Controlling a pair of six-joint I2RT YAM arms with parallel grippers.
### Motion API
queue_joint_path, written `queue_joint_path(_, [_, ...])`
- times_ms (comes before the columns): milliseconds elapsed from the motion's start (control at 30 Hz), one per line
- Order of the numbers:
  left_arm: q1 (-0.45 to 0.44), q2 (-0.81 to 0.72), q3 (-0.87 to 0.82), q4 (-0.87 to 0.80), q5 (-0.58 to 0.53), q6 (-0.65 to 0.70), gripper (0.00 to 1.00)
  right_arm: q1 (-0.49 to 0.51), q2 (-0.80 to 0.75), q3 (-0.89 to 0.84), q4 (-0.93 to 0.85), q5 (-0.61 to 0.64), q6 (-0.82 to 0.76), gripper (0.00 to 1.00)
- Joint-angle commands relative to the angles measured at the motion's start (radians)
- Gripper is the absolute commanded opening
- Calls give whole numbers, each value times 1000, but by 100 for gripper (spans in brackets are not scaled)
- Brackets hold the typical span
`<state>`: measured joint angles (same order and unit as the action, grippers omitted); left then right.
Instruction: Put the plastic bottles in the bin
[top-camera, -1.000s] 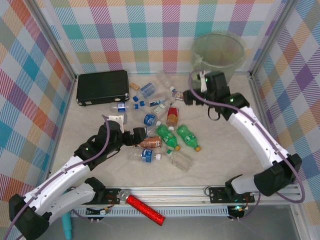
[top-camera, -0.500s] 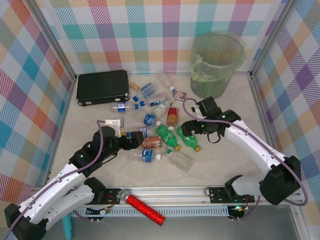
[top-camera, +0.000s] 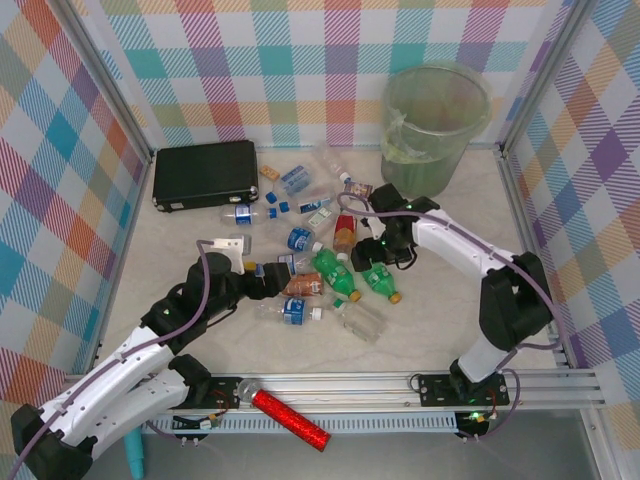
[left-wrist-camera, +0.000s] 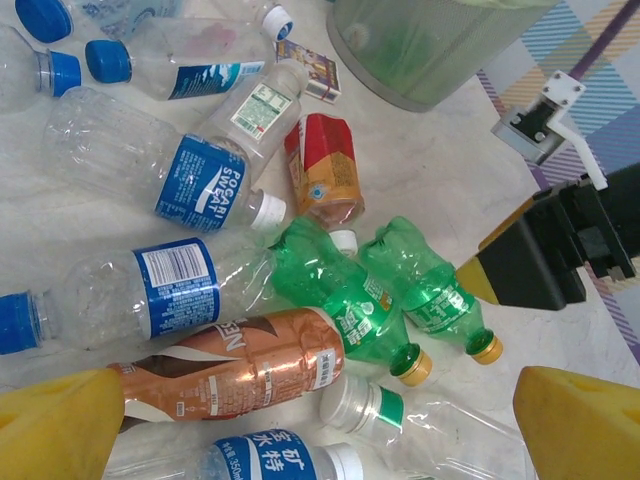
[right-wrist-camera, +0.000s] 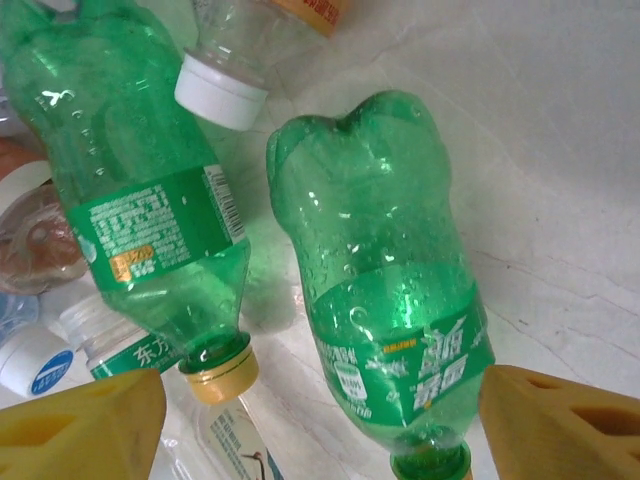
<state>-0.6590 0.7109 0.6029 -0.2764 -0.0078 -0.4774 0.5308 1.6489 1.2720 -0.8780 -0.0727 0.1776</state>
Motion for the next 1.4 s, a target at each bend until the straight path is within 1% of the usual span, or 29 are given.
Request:
queue_joint_path(0, [-10,-3,-5,32,11,26,100,6,56,49,-57,-4,-21,79])
queue_joint_path(133, [-11,-11,-10,28,8,27,100,13,106,62,-55,0,-28,80])
queue_joint_path(333, [-9,-14,-15,37,0,28,100,16,176,95,-70,62,-36,82])
queue_joint_path(500, [-11,-16,-11,36,3,28,100,16,225,125,-71,89,-42,82])
queue_joint_path(700, [-10,-23,-9,25,-6,28,99,15,292,146,-59,100,-46,79])
queue_joint_path(867, [-10,-32,0,8,-15,29,100,15,315,160,-57,110,-51,73])
queue_joint_path(967, [-10,-31,4,9,-18,29,100,15,306,160,-59,123,-55,63])
queue_joint_path(1000, [-10,-31,6,7,-21,28,100,14,297,158,-58,129,-55,61])
queue_joint_path(1067, [-11,-29,10,7,-27,27,99,14,268,153,-59,144,-53,60])
queue_joint_path(1100, [-10,-28,15,7,-31,25,100,14,246,151,-60,154,-55,58])
queue_joint_path(1200, [-10,-22,38,-34,-38,23,99,14,169,136,-39,178,-60,58])
queue_joint_path(1367, [-10,-6,88,-33,-62,17,100,8,31,143,-16,226,-53,57])
